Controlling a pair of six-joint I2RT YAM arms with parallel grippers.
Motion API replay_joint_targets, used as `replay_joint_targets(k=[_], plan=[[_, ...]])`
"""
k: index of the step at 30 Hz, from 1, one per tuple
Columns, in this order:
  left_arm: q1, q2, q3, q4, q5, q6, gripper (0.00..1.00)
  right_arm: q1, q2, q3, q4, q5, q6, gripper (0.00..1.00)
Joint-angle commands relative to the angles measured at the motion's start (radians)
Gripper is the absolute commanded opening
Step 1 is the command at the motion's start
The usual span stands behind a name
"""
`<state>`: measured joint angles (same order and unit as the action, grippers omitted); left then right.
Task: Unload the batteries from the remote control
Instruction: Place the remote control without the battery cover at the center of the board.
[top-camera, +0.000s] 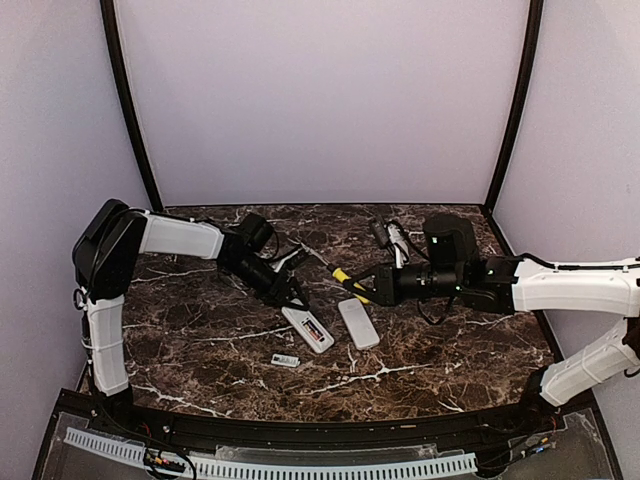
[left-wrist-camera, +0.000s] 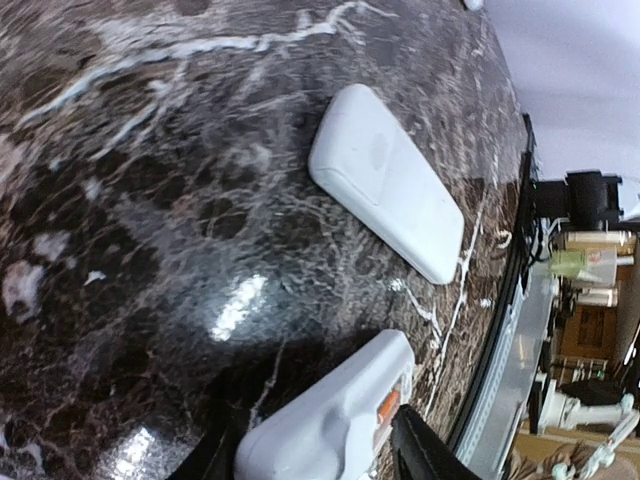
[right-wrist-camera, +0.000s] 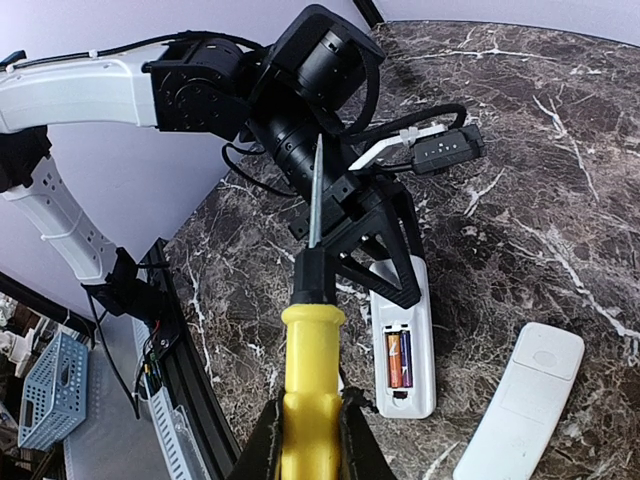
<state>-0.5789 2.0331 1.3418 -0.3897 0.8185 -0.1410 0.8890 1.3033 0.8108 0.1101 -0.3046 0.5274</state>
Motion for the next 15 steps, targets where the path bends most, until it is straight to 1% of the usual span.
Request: replay_joint_targets(k=[1, 2, 3, 4, 5, 7, 9, 10, 11, 13, 15], plan=[[-0.005, -0.007, 0.033, 0.018, -0.165, -0.005, 0.53, -0.005, 0.002, -0.010, 0.032, 0.024, -0.023, 0.00], [-0.005, -0.016, 0.036, 0.021, -0.189, -0.009, 0.58, -0.006, 0.000, -0.009, 0.025, 0.030, -0.026, 0.00], [-0.005, -0.024, 0.036, 0.028, -0.238, -0.017, 0.61, -0.007, -0.002, -0.007, 0.018, 0.035, -0.029, 0.00], [-0.004, -0.045, 0.034, 0.033, -0.263, -0.021, 0.66, -0.010, -0.003, -0.004, 0.012, 0.038, -0.032, 0.00], [-0.002, -0.058, 0.032, 0.042, -0.319, -0.028, 0.68, -0.014, -0.005, -0.001, 0.003, 0.040, -0.036, 0.00], [0.013, -0.133, 0.014, 0.064, -0.384, -0.047, 0.75, -0.031, -0.007, 0.002, -0.004, 0.033, -0.038, 0.00], [0.047, -0.209, -0.024, 0.099, -0.427, -0.080, 0.79, -0.061, -0.007, 0.002, -0.003, 0.005, -0.043, 0.00], [0.079, -0.236, -0.051, 0.114, -0.433, -0.100, 0.80, -0.078, -0.003, 0.004, -0.003, -0.014, -0.047, 0.00], [0.113, -0.294, -0.079, 0.146, -0.431, -0.108, 0.80, -0.102, 0.002, 0.007, -0.004, -0.032, -0.052, 0.00], [0.156, -0.378, -0.105, 0.182, -0.398, -0.122, 0.83, -0.140, 0.016, 0.018, -0.005, -0.100, -0.063, 0.00], [0.176, -0.447, -0.107, 0.196, -0.340, -0.107, 0.84, -0.166, 0.034, 0.041, -0.011, -0.179, -0.080, 0.00]])
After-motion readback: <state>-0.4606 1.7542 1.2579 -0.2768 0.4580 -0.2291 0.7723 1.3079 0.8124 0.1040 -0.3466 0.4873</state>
